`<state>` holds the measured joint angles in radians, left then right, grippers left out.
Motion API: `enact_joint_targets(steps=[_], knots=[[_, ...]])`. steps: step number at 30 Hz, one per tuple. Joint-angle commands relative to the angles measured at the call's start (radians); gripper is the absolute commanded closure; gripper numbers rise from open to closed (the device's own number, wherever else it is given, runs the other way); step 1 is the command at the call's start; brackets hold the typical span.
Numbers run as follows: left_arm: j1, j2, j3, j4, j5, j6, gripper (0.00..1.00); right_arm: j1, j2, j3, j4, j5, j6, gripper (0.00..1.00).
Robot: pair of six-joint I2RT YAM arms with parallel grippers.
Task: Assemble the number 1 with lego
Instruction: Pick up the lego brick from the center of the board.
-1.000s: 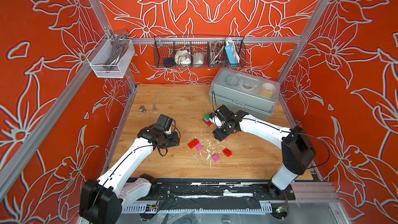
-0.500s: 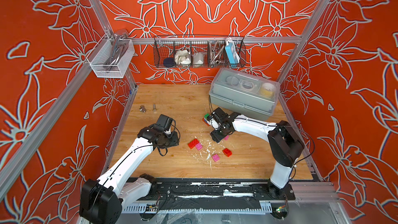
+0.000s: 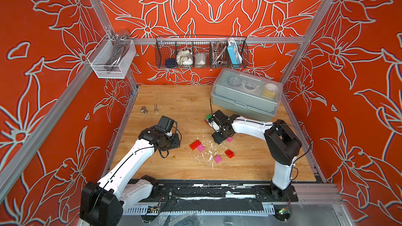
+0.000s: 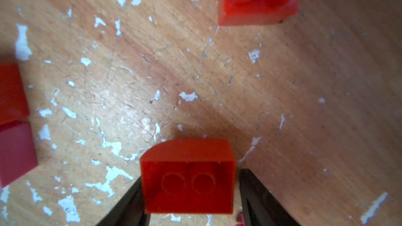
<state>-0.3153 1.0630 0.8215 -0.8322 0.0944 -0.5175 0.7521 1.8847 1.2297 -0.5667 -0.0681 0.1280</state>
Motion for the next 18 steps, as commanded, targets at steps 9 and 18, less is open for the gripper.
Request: enact_joint_targets(steps=[9,18], knots=[[-0.003,0.012,0.001,-0.025,0.0,-0.006,0.48,0.006,-0.018,0.018,0.042,-0.03,0.123,0.24],[-0.004,0.015,0.002,-0.028,0.008,-0.003,0.48,0.005,-0.007,0.026,0.05,-0.033,0.174,0.36]])
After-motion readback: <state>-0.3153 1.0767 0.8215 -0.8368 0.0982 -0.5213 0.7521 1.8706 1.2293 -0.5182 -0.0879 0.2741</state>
